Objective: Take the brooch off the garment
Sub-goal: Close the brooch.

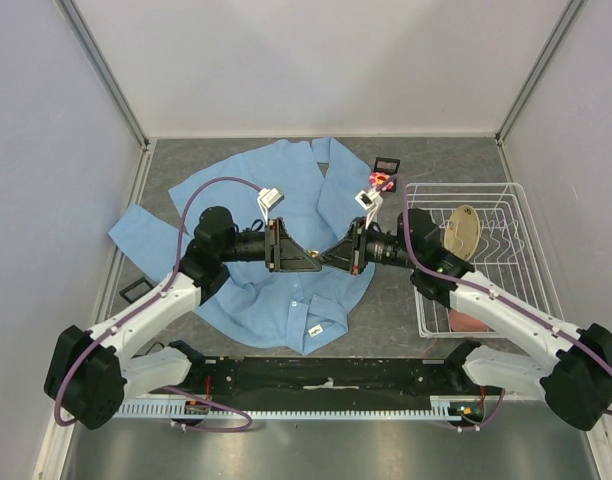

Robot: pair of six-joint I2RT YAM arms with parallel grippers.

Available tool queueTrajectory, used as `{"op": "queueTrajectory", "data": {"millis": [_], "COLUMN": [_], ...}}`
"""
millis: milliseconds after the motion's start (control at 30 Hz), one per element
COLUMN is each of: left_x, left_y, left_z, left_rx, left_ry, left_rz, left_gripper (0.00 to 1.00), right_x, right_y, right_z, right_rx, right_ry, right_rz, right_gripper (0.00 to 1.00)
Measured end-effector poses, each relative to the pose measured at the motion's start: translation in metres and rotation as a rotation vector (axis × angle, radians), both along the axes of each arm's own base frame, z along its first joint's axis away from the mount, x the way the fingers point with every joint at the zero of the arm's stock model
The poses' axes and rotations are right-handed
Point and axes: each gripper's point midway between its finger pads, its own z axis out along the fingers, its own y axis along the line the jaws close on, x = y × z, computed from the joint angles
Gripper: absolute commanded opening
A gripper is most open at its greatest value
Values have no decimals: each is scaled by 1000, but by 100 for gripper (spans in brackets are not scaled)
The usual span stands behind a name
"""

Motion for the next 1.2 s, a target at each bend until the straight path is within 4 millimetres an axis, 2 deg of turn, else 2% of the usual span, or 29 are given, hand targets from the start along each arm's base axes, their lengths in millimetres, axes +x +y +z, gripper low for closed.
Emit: {"op": "queueTrajectory", "data": {"millis": [267, 567, 633, 700, 800, 867, 933, 1000, 1200], "left_x": [9, 16, 16, 16, 12, 1, -9, -16, -27], "left_y": [-4, -5, -2, 3, 16, 28, 38, 43, 44], "left_z": [5, 23, 30, 39, 54, 57, 48, 34, -6], "left_rx": [-1, 13, 25, 43, 67, 77, 92, 105, 137], "left_ry": [102, 111, 95, 55, -25, -67, -74, -59, 35], "left_rz": [32, 69, 74, 92, 144, 163, 165, 161, 108], "left_gripper": [50, 54, 57, 66, 67, 61, 60, 64, 66], "right_x": [-15, -35, -41, -45, -52, -56, -59, -62, -66], "right_y": [7, 1, 1, 1, 4, 5, 8, 9, 12], "right_z": [-15, -40, -40, -37, -28, -22, -16, -13, -10], "right_rx": [-49, -51, -35, -10, 41, 68, 95, 109, 130], "right_ry": [4, 106, 142, 170, 192, 191, 185, 184, 185], "right_rz": [33, 70, 80, 95, 131, 157, 193, 218, 263], "right_gripper": [0, 0, 0, 0, 0, 0, 0, 0, 0]}}
